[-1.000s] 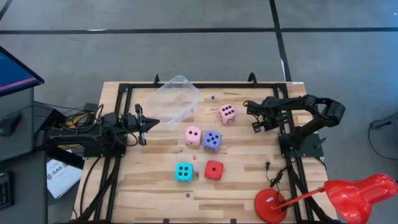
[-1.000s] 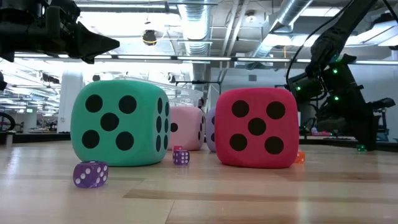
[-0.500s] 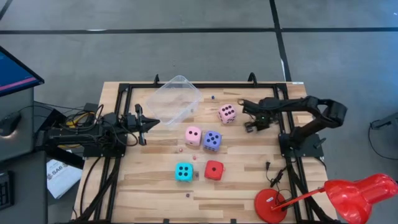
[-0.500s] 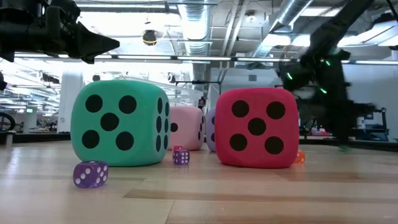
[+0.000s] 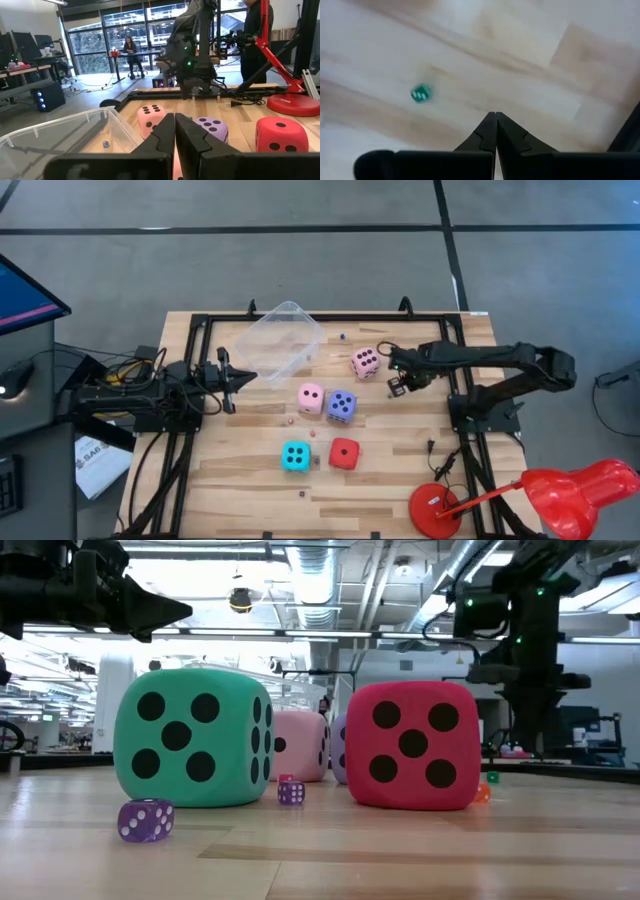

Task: Pick & Place Dice
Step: Put the small green dice into the transparent container

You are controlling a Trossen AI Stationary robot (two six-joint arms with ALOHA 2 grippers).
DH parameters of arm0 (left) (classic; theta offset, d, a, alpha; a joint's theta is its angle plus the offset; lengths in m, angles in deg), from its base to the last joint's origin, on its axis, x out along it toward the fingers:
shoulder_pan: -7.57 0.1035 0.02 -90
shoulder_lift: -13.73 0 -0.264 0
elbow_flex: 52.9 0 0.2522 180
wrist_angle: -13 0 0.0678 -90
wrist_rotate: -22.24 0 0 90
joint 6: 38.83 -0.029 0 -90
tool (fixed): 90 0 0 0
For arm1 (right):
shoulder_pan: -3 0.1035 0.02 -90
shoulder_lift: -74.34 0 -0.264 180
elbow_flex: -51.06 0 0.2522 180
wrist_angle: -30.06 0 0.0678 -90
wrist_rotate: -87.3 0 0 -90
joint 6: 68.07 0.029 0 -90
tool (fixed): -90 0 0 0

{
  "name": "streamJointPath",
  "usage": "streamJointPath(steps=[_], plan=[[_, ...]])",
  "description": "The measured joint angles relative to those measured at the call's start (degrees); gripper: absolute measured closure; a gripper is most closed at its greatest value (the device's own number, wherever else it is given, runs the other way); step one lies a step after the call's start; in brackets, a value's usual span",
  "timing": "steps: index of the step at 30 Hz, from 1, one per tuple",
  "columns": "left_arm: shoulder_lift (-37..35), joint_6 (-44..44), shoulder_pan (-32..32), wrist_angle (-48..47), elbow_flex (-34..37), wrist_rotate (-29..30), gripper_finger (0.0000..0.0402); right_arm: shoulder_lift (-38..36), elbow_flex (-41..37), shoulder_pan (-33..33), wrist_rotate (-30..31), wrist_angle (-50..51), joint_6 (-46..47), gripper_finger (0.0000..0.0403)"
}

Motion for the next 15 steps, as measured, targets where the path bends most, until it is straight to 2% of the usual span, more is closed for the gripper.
streamJointPath(steps=[6, 10, 15], plan=[[0.0, 0.0, 0.0, 0.0, 0.0, 0.0, 0.0399, -1.5, 0.0, 8.1, 8.4, -6.0, -1.2, 0.0403], [0.0, 0.0, 0.0, 0.0, 0.0, 0.0, 0.0399, -1.4, 0.0, 12.6, 17.8, -13.6, 1.9, 0.0402], [0.0, 0.0, 0.0, 1.5, 0.0, 0.0, 0.0399, -0.1, 0.0, 15.1, 19.9, -21.8, -3.7, 0.039]])
